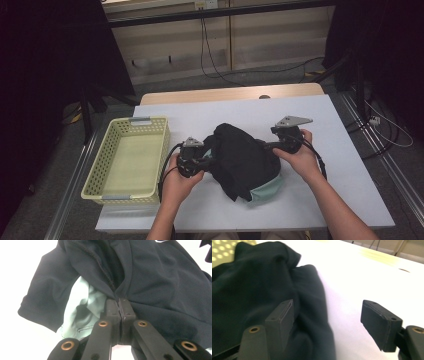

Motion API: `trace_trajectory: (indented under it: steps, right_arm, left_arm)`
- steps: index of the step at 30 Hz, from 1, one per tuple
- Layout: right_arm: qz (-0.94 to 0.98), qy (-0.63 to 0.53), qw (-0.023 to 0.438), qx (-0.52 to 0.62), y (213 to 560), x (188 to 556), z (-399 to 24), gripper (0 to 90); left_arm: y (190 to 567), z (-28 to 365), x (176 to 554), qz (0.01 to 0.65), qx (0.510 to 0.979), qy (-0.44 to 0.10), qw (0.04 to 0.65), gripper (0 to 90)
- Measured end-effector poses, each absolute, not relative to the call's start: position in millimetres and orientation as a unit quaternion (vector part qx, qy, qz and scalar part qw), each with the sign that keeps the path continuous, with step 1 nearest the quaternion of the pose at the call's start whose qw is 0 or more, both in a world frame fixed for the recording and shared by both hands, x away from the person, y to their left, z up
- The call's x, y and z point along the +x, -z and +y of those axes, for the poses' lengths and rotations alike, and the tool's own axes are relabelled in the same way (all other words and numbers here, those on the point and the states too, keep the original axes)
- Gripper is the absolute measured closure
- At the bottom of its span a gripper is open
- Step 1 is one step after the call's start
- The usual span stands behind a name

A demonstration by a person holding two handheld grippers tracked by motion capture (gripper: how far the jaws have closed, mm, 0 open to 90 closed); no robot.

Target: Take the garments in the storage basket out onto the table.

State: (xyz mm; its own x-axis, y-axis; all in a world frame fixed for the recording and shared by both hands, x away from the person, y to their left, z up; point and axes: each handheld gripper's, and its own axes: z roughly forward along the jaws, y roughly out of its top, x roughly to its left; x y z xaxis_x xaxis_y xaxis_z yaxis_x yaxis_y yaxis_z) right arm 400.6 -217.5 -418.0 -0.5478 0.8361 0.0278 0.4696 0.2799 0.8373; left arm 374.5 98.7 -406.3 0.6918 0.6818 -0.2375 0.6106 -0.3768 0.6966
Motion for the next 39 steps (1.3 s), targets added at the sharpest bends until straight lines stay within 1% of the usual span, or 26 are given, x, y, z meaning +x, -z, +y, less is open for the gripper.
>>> trace_trajectory:
  steps: [3, 9, 11, 15, 16, 17, 18, 19, 20, 22, 24, 31, 39]
  right_arm:
    - [0.77, -0.415, 0.223, 0.43, 419, 412, -214, 28.9]
    - [0.778, -0.397, 0.205, 0.442, 434, 427, -204, 27.9]
    - [0.782, -0.392, 0.188, 0.446, 441, 429, -202, 30.2]
    - [0.799, -0.381, 0.158, 0.438, 447, 428, -197, 44.1]
    - [0.804, -0.378, 0.153, 0.433, 448, 428, -197, 54.4]
    - [0.811, -0.374, 0.139, 0.427, 448, 427, -197, 67.4]
    - [0.818, -0.368, 0.135, 0.421, 449, 426, -196, 76.1]
    - [0.825, -0.362, 0.132, 0.413, 449, 425, -196, 83.5]
    - [0.827, -0.362, 0.134, 0.408, 450, 424, -197, 86.6]
    - [0.815, -0.375, 0.143, 0.418, 449, 421, -202, 88.4]
    - [0.807, -0.384, 0.142, 0.425, 448, 418, -209, 88.9]
    - [0.786, -0.394, 0.184, 0.44, 433, 398, -240, 89.4]
    - [0.781, -0.405, 0.188, 0.436, 436, 360, -265, 89.4]
  left_arm:
    - [405, 98, 374, 0.384, 0.832, -0.046, 0.398, 88.8]
    - [402, 99, 373, 0.381, 0.833, -0.051, 0.399, 88.8]
    - [401, 99, 373, 0.379, 0.834, -0.049, 0.398, 88.8]
    - [400, 99, 372, 0.379, 0.832, -0.048, 0.401, 88.8]
    - [400, 99, 372, 0.379, 0.832, -0.048, 0.402, 88.8]
    - [399, 98, 372, 0.38, 0.831, -0.045, 0.403, 88.8]
    - [399, 99, 372, 0.38, 0.831, -0.046, 0.403, 88.8]
    - [399, 99, 371, 0.38, 0.831, -0.047, 0.404, 88.8]
    - [398, 99, 372, 0.379, 0.831, -0.046, 0.404, 88.8]
    - [398, 99, 371, 0.38, 0.831, -0.047, 0.404, 88.9]
    - [398, 99, 371, 0.381, 0.83, -0.046, 0.405, 89.0]
    - [397, 98, 371, 0.377, 0.83, -0.049, 0.408, 89.0]
    - [396, 96, 372, 0.383, 0.824, -0.055, 0.414, 89.1]
